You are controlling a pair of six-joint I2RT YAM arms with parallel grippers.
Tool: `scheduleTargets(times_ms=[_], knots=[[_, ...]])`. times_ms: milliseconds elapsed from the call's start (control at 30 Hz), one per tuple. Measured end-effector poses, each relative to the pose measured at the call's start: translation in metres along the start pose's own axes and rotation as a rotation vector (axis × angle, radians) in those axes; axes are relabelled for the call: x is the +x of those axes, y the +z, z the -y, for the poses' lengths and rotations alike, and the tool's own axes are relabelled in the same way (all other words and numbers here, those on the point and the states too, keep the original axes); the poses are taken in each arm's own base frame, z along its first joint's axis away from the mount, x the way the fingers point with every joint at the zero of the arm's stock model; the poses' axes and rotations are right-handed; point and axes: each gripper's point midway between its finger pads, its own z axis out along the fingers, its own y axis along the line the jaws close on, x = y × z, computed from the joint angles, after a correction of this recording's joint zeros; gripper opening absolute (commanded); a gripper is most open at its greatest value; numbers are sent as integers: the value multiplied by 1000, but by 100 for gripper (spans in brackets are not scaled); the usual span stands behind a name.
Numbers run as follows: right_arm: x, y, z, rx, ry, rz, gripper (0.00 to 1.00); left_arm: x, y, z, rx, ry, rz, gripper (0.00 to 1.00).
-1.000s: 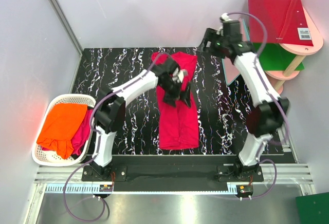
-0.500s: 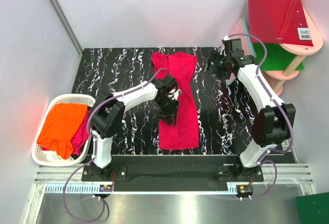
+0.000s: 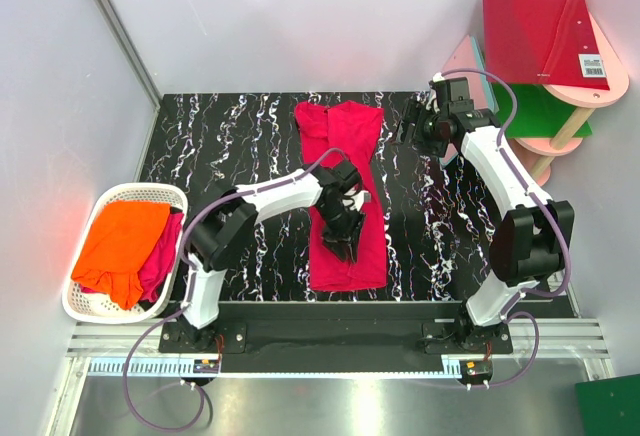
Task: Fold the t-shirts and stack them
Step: Rotate the tshirt 90 degrees
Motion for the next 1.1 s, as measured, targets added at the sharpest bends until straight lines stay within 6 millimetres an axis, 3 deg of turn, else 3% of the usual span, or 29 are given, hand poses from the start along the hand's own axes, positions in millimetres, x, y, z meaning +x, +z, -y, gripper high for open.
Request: scheduleTargets(times_ms=[433, 533, 633, 733, 1100], knots=[[1, 0, 2, -3, 5, -6, 88, 4, 25, -10, 22, -44, -92, 40], [1, 0, 2, -3, 6, -6, 88, 4, 26, -9, 31, -44, -102, 35], [0, 0, 3, -2, 7, -5, 88, 3, 26, -6, 42, -37, -109, 24], [0, 0, 4, -1, 11, -4, 88, 4, 26, -5, 45, -30, -113, 0], [0, -1, 3, -19, 15, -11, 88, 6, 26, -4, 46, -28, -120, 0]])
